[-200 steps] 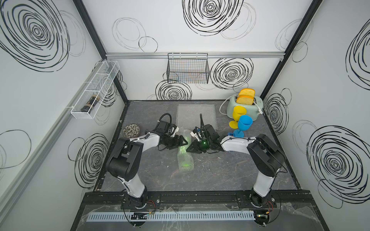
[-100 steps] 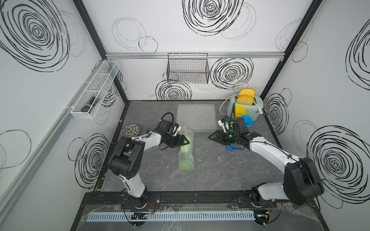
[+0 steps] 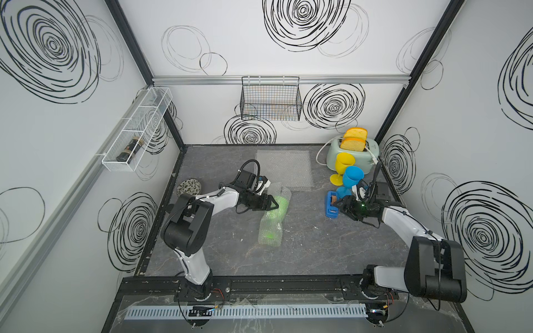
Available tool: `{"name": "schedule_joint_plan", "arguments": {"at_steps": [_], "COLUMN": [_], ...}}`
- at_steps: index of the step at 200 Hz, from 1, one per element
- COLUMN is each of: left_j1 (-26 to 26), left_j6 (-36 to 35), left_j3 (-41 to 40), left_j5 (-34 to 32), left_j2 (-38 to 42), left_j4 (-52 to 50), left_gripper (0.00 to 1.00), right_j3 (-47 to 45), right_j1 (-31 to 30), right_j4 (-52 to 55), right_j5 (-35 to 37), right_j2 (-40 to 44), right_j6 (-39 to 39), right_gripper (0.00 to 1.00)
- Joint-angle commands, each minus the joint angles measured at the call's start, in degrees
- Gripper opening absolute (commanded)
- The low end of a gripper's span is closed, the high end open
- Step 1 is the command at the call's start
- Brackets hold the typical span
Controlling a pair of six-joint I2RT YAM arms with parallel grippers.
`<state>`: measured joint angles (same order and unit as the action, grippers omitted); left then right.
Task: Wrap wine glasses in bubble wrap
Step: Adjust the bubble wrap at the center of the board.
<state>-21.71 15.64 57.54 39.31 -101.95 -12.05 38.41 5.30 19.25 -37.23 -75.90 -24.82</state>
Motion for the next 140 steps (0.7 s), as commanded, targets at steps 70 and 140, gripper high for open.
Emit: {"name": "schedule_joint_plan", "arguments": {"at_steps": [70, 140], "left_j1": [-2.99, -3.16], "left_j6": [-6.01, -5.89], "left_j3": [-1.38, -1.38], "left_j5": [-12.88, -12.26], "left_j2": [-3.33, -3.72], "left_j4": [-9.22, -9.56], "left_gripper": [0.72, 0.71], "right_j3": [-0.17, 0.79], "right_j1": [-3.54, -23.95], "right_j4": [-4.15, -21.88], "right_j5": [-3.06, -4.28], "right_j2": [-2.76, -7.81], "right_j6": [0.38, -12.20], "right_gripper": [0.50, 0.41]}}
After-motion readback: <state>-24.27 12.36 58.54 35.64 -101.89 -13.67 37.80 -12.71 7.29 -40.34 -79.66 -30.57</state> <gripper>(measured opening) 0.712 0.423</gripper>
